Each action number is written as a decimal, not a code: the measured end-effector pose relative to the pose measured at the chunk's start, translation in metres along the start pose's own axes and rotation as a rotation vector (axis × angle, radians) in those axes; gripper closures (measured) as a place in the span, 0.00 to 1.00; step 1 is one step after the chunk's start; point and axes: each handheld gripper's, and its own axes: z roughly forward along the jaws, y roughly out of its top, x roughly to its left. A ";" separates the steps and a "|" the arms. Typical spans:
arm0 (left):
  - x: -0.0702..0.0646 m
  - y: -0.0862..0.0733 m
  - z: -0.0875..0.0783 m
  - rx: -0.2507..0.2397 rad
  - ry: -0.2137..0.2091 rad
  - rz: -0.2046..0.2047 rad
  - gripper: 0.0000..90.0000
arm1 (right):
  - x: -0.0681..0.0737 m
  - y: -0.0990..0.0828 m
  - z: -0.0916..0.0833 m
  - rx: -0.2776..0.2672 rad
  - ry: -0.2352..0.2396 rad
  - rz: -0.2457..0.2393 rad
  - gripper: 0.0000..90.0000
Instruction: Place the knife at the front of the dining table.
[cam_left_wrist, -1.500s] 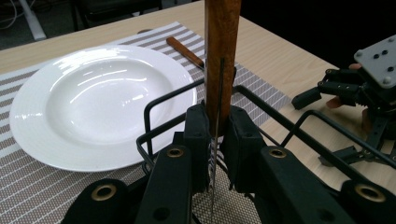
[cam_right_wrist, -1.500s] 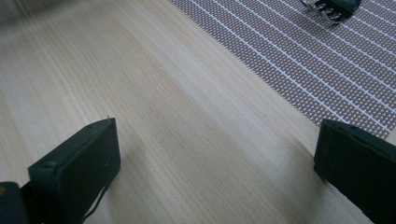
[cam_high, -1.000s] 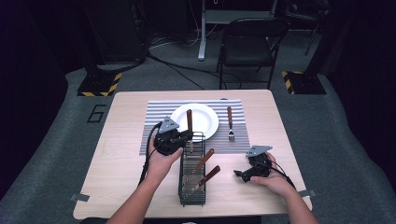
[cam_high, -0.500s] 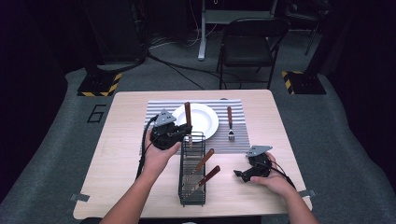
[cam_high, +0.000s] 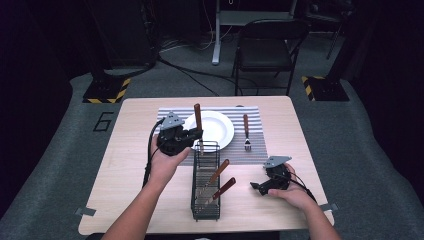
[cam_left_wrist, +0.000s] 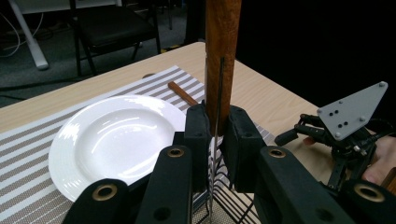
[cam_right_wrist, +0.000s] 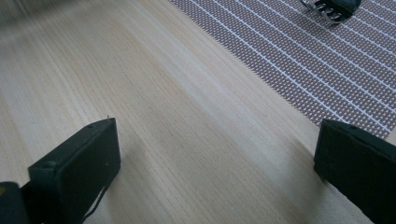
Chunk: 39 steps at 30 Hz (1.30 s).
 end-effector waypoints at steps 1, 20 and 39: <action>0.000 0.001 0.000 -0.004 -0.001 -0.004 0.89 | 0.000 0.000 0.000 0.000 0.000 0.000 0.00; 0.012 0.017 -0.017 -0.026 0.042 0.006 0.89 | 0.000 0.000 0.000 0.000 0.000 0.000 0.00; 0.045 0.016 -0.036 -0.027 0.129 -0.035 0.89 | 0.000 0.000 0.000 0.000 0.000 0.000 0.00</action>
